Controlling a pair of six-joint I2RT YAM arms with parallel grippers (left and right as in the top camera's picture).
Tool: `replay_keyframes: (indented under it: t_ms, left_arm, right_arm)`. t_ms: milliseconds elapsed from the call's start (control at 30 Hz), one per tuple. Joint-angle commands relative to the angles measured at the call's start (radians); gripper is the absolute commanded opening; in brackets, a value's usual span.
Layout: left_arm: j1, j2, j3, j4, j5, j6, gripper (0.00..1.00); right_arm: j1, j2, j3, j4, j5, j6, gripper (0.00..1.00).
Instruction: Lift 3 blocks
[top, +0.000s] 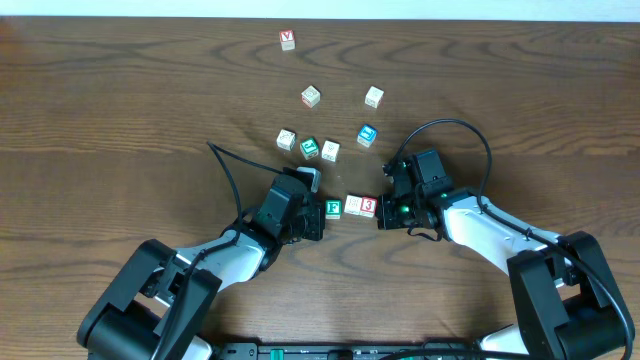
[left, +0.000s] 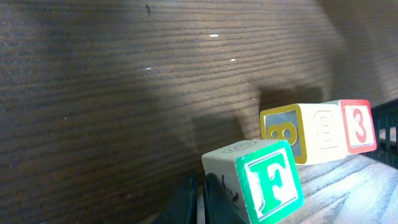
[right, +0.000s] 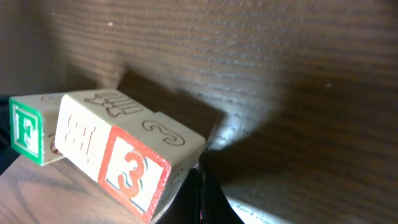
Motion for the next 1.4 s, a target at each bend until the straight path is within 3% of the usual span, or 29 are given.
replay_keyframes:
  t_ms: [0, 333, 600, 833, 1133, 1367]
  left_arm:
    - [-0.003, 0.014, -0.016, 0.005, 0.012, -0.027, 0.08]
    - [-0.003, 0.014, -0.016, -0.011, -0.031, -0.026, 0.07]
    - [-0.003, 0.014, -0.016, -0.198, -0.057, -0.049, 0.07]
    - [-0.004, 0.014, -0.016, -0.338, 0.048, -0.048, 0.07]
    - [-0.004, 0.014, -0.016, -0.345, 0.215, -0.041, 0.07]
    - [-0.004, 0.014, -0.016, -0.256, 0.218, -0.042, 0.07]
  right_arm:
    - [0.009, 0.019, -0.006, -0.018, -0.022, 0.000, 0.01]
    - [0.009, 0.019, -0.006, -0.058, 0.058, 0.026, 0.01]
    - [0.009, 0.019, -0.006, -0.117, 0.079, 0.038, 0.01]
    - [0.009, 0.019, -0.006, -0.116, 0.079, 0.038, 0.01]
    - [0.008, 0.019, -0.006, -0.113, 0.079, 0.038, 0.01]
    - [0.008, 0.019, -0.006, -0.113, 0.079, 0.038, 0.01]
